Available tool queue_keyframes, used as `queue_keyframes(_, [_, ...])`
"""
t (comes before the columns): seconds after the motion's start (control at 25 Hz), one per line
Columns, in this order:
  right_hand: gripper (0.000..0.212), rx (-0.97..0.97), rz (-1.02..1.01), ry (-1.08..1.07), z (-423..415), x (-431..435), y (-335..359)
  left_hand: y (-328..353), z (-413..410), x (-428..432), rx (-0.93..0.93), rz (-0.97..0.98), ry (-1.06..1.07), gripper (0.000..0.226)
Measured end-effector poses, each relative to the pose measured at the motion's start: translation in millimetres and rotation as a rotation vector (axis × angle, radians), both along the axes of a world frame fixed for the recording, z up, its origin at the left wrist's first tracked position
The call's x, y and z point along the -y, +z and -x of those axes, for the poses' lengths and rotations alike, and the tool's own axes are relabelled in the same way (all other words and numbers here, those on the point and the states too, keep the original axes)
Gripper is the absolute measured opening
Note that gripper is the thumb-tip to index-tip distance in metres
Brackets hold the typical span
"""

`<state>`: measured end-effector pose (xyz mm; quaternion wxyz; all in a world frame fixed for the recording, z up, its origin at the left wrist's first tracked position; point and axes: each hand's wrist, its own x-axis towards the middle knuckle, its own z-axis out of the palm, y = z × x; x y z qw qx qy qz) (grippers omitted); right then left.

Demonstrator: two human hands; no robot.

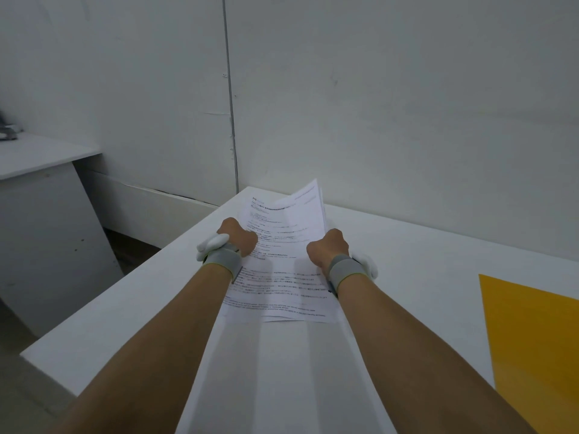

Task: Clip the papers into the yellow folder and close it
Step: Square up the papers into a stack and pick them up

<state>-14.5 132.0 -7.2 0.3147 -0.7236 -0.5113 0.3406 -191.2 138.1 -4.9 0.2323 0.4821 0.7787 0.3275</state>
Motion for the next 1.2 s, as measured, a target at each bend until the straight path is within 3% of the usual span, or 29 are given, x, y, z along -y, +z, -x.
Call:
queue_keyframes(0.12, [0.028, -0.12, -0.091, -0.019, -8, 12, 11, 13, -12, 13, 0.135, -0.145, 0.038, 0.038])
queue_keyframes(0.32, [0.021, -0.353, -0.387, 0.0, -43, 38, 48, 58, -40, 45, 0.289, -0.444, -0.09, 0.034])
queue_keyframes(0.52, [0.015, -0.431, -0.597, -0.019, -80, 69, 78, 84, -70, 67, 0.293, -0.683, -0.211, 0.027])
queue_keyframes(0.76, [0.013, -0.413, -0.56, -0.033, -107, 92, 74, 85, -93, 94, 0.345, -0.65, -0.26, 0.042])
queue_keyframes(1.0, [0.013, -0.372, -0.554, 0.017, -112, 101, 75, 89, -105, 106, 0.321, -0.608, -0.264, 0.017])
queue_keyframes(1.2, [0.015, -0.437, -0.608, 0.0, -113, 106, 94, 108, -109, 113, 0.334, -0.661, -0.257, 0.021])
